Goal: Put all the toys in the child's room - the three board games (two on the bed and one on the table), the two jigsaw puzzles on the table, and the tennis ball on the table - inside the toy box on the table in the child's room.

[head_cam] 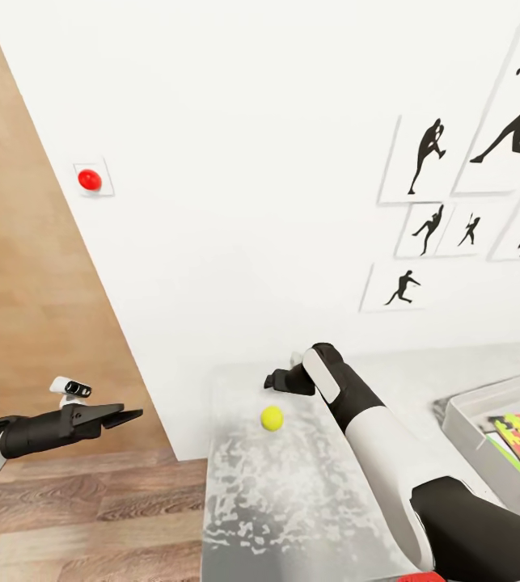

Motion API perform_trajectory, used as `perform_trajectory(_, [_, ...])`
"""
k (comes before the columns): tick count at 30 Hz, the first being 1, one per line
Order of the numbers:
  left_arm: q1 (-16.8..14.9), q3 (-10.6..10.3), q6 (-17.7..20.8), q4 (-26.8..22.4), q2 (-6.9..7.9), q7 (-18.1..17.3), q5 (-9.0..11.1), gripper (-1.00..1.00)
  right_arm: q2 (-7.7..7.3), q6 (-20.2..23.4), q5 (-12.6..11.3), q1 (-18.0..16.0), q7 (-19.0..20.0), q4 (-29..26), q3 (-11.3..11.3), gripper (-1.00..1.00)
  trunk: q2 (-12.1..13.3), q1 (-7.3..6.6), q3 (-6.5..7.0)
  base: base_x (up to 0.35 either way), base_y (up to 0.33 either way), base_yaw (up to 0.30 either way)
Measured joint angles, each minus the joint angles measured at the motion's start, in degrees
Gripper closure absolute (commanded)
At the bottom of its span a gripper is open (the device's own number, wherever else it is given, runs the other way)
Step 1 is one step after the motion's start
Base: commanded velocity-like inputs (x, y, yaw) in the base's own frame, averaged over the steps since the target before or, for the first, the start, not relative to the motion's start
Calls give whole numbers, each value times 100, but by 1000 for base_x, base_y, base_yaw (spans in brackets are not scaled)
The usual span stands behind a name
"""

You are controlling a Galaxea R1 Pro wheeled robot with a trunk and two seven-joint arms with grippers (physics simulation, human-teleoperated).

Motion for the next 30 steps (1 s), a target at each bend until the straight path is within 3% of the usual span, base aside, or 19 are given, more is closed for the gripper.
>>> perform_trajectory(30, [0,0,0,0,0,3,-3,-100,0,9,1,-73,1,-36,5,-100,-1,0,-285,0,2,0])
